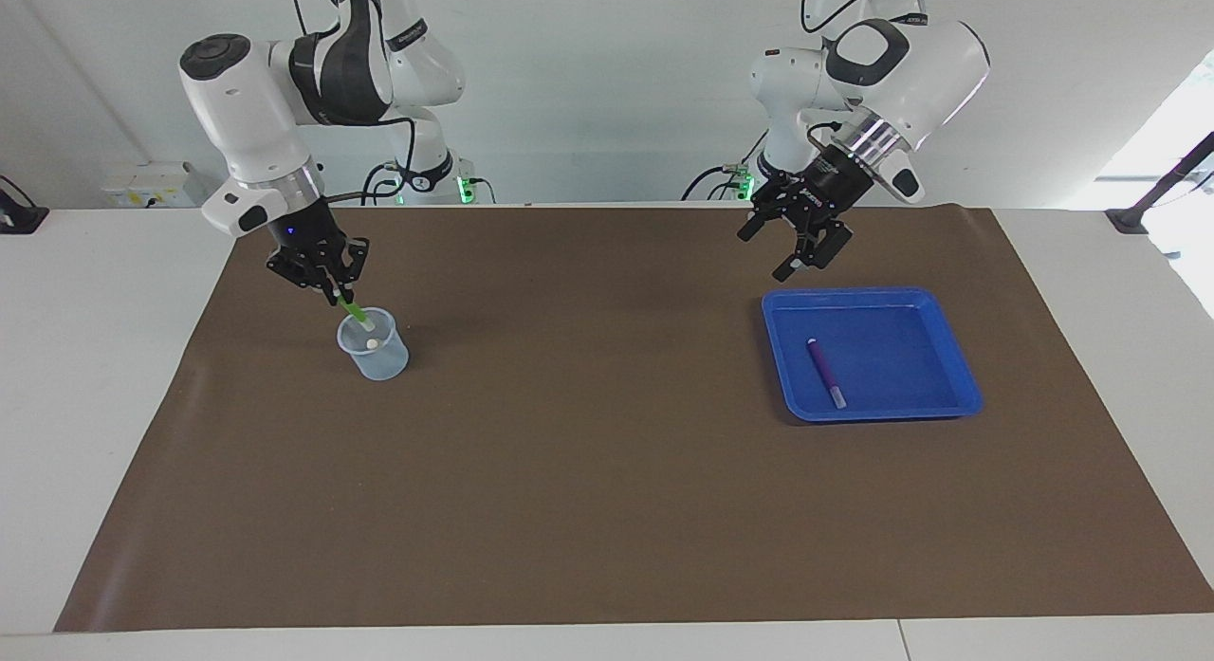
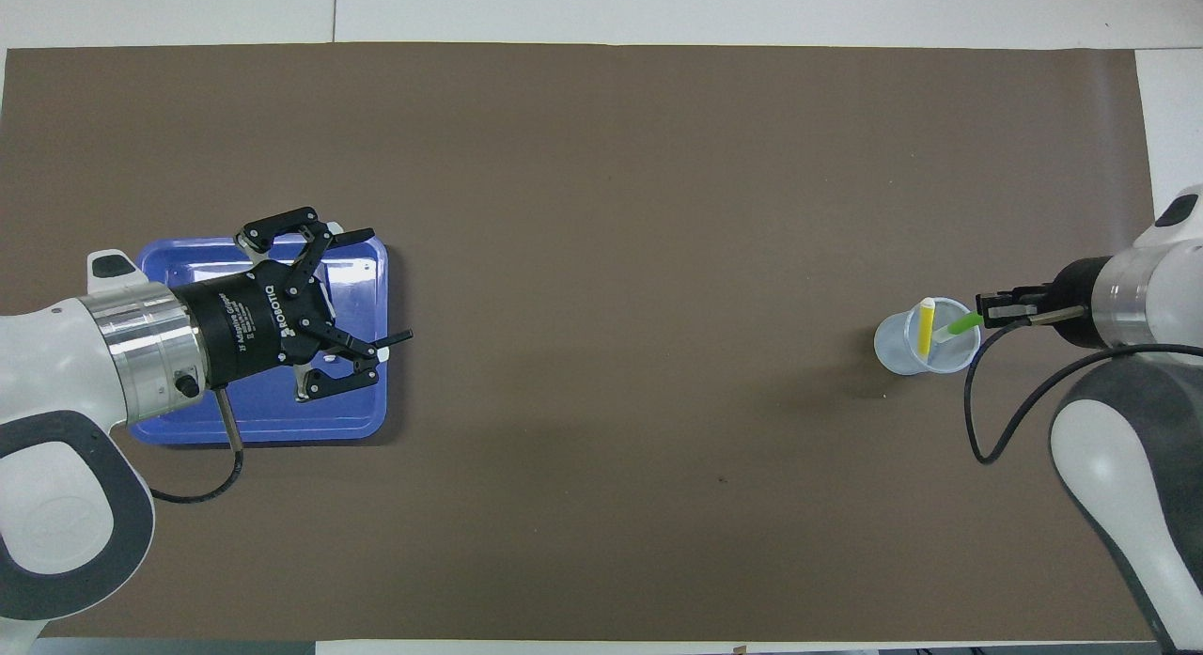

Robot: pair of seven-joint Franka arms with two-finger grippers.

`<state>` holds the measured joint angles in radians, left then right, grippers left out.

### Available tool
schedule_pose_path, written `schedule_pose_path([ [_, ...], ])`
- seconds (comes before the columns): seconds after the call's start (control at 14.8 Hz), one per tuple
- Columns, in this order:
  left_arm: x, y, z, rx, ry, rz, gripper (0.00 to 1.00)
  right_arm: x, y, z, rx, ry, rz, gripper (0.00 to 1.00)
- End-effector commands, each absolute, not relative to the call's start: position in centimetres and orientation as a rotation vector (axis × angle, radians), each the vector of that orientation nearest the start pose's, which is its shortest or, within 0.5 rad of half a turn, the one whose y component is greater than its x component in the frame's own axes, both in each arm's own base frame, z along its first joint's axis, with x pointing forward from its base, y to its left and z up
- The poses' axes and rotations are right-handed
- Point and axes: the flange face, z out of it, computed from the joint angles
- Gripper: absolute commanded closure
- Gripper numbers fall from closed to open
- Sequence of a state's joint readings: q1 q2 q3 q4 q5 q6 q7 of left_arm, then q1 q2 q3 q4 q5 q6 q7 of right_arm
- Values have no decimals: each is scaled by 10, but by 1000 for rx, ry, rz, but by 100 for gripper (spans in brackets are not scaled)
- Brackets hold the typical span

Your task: Transfer and insert pens with both arms

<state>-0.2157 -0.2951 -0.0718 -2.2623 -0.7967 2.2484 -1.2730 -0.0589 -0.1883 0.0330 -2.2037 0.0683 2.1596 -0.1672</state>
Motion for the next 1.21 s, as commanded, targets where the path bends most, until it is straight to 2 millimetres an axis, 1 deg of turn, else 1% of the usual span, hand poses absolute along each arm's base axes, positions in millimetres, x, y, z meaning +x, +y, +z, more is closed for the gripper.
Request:
schedule_pose_path([
  [0.0,471,-130,486,2100,1509,-304,0,503,-18,459,-3103,-157,-242,100],
  [0.07,474,-115,477,2138,1484,-301,0,502,-19,454,-3104,-154,-244,100],
  [0.13,477,-102,473,2206,1422,-279,0,502,-19,446,-3104,-155,-235,100],
  [0.27,480,-92,456,2365,1284,-244,0,505,-21,435,-3103,-149,-226,100],
  [0.34,483,-89,448,2418,1225,-234,0,507,-22,432,-3103,-146,-228,100],
  [0.4,486,-81,440,2473,1157,-219,0,508,-28,429,-3104,-132,-231,100],
  [0.47,489,-77,432,2536,1060,-200,0,509,-28,426,-3106,-133,-228,100],
  [0.54,493,-75,422,2615,940,-178,0,509,-28,426,-3106,-133,-228,88],
  [0.61,498,-72,416,2703,811,-147,0,509,-28,426,-3106,-126,-228,47],
  [0.67,505,-67,410,2777,695,-127,1,511,-28,427,-3104,-112,-228,22],
  [0.81,521,-53,399,2871,491,-99,5,517,-29,432,-3103,-103,-242,6],
  [0.88,530,-50,392,2930,363,-99,5,521,-31,438,-3103,-95,-257,0],
  [0.94,534,-51,384,2981,272,-100,5,525,-30,447,-3101,-79,-273,0],
  [1.01,536,-53,378,3018,208,-90,10,527,-30,454,-3100,-64,-277,0],
  [1.08,538,-55,371,3033,171,-79,18,529,-30,462,-3099,-59,-266,0],
  [1.15,539,-56,362,3038,154,-82,20,531,-29,471,-3098,-57,-249,0],
])
